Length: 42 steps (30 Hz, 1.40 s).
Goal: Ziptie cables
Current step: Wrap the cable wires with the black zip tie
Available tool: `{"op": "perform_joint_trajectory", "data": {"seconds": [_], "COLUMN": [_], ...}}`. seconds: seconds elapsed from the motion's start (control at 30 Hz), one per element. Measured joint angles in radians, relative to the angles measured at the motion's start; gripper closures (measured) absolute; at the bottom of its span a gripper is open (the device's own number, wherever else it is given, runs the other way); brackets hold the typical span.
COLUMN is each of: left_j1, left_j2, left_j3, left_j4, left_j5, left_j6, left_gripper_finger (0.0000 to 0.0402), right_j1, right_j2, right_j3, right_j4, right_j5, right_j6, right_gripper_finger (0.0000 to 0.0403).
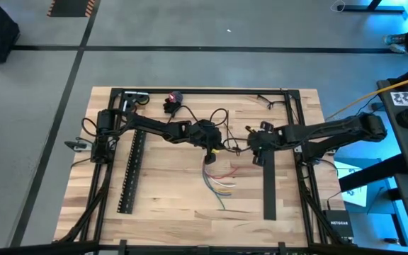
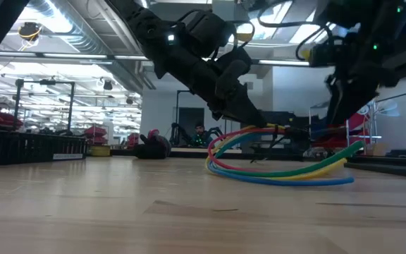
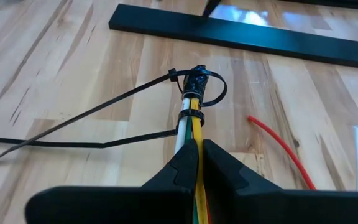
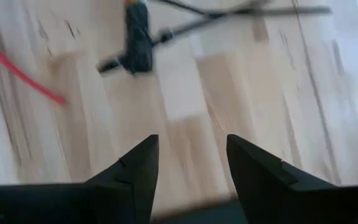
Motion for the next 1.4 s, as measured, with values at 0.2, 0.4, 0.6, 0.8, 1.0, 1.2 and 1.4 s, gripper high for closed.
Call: {"op": "perform_joint_trajectory", "data": {"seconds": [0.2, 0.4, 0.6, 0.8, 1.0, 1.2, 1.4], "left_j1": [-0.001, 0.0, -0.001, -0.002, -0.004, -0.003, -0.003], "left_j2": [0.0, 0.0, 0.0, 0.0, 0.0, 0.0, 0.0], "left_j3": [0.0, 0.0, 0.0, 0.0, 0.0, 0.0, 0.0], "left_j4": [0.002, -0.001, 0.001, 0.019, 0.042, 0.041, 0.041], "left_j5": [0.0, 0.0, 0.0, 0.01, 0.015, 0.015, 0.015], "left_j6": [-0.002, 0.023, 0.022, 0.019, 0.022, 0.022, 0.022], "left_gripper_finger": [0.039, 0.039, 0.039, 0.039, 0.039, 0.039, 0.039], "right_j1": [0.001, 0.0, 0.0, 0.0, 0.0, 0.0, 0.0], "right_j2": [0.046, 0.096, 0.124, 0.123, 0.151, 0.107, 0.078], "right_j3": [-0.086, -0.086, -0.085, -0.085, -0.087, 0.019, 0.139], "right_j4": [0.299, 0.384, 0.466, 0.579, 0.589, 0.44, 0.134], "right_j5": [-0.055, -0.069, -0.076, -0.076, -0.075, -0.071, -0.057], "right_j6": [-0.065, -0.146, -0.146, -0.151, -0.152, -0.122, -0.1], "right_gripper_finger": [0.0221, 0.0221, 0.0221, 0.0221, 0.0221, 0.0221, 0.0221]}}
